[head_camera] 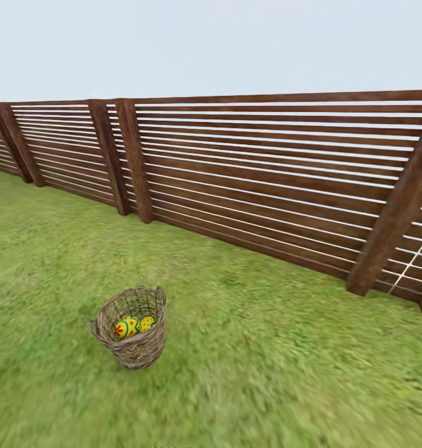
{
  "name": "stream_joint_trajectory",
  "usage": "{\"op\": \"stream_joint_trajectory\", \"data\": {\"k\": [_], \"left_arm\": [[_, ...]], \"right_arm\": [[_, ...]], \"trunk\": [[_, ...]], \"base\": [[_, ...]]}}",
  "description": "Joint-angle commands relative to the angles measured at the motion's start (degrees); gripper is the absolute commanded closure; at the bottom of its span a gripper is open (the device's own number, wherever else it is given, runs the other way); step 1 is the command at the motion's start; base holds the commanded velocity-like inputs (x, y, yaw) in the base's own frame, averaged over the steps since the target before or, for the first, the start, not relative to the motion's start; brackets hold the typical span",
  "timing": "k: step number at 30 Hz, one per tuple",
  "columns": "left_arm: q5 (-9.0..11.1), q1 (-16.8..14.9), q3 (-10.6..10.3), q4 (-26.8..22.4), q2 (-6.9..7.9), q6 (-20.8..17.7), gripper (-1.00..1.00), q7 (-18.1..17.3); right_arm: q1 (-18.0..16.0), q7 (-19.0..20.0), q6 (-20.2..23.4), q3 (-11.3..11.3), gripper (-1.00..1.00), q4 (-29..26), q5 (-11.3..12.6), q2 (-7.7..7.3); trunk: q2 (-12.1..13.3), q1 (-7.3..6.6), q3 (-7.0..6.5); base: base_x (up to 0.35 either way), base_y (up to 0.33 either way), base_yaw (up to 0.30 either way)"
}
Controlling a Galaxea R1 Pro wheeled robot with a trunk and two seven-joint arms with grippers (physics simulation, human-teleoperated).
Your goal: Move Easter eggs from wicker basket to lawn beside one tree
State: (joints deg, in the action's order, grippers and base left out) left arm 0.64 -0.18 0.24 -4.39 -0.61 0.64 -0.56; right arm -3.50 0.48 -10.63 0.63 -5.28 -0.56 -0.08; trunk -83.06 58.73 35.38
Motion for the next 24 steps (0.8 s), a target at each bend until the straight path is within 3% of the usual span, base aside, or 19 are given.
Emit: {"op": "stream_joint_trajectory", "data": {"k": [1, 13, 24], "left_arm": [[0.07, -0.02, 0.02, 0.0, 0.0, 0.07, -1.0, -0.06], [0.07, -0.02, 0.02, 0.0, -0.02, 0.07, -1.0, -0.06], [0.07, -0.02, 0.02, 0.0, -0.02, 0.07, -1.0, -0.06]], "right_arm": [[-0.02, 0.05, -0.18, 0.04, -1.0, 0.04, -0.05, -0.01], [-0.02, 0.05, -0.18, 0.08, -1.0, 0.04, -0.05, -0.01], [-0.02, 0.05, -0.18, 0.08, -1.0, 0.07, -0.05, -0.01]], "trunk": [[-0.02, 0.0, 0.04], [-0.02, 0.0, 0.04], [-0.02, 0.0, 0.04]], "base": [[0.0, 0.0, 0.298], [0.037, 0.0, 0.299], [0.222, 0.0, 0.3]]}}
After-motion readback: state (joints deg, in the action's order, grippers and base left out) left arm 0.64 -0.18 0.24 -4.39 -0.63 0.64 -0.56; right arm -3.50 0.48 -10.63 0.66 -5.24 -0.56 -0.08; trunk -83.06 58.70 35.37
